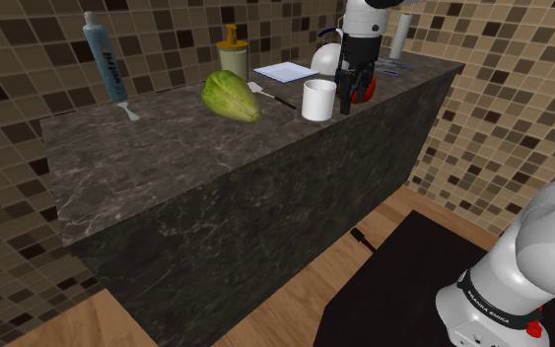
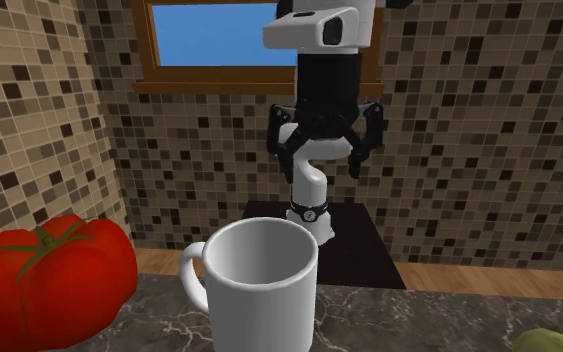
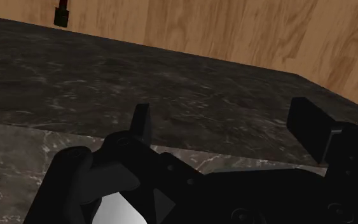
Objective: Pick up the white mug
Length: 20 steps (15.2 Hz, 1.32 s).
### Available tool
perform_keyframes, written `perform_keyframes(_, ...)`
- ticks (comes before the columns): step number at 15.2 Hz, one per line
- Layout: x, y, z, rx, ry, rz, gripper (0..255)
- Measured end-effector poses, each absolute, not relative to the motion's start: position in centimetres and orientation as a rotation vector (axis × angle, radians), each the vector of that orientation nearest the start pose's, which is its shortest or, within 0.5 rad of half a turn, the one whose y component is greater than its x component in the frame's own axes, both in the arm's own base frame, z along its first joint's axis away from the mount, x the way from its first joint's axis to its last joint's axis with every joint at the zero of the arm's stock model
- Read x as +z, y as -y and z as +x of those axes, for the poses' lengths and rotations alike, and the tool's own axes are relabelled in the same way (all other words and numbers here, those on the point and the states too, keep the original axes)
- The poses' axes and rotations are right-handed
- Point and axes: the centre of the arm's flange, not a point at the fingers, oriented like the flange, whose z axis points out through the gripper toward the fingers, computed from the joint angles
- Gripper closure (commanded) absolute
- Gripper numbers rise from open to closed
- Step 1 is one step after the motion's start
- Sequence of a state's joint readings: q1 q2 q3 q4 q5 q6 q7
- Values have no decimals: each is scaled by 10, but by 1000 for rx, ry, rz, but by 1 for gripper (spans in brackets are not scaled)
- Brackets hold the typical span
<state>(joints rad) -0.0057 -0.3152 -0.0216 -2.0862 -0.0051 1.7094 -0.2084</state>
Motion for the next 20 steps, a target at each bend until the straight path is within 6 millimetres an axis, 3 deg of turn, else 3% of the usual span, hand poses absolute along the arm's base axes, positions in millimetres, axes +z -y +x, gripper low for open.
perform_keyframes(11, 568, 37, 583, -27, 374, -3116, 0)
perform_keyframes(19, 533, 38, 592, -35, 380, -3116, 0)
perform_keyframes(20, 531, 38, 592, -35, 380, -3116, 255)
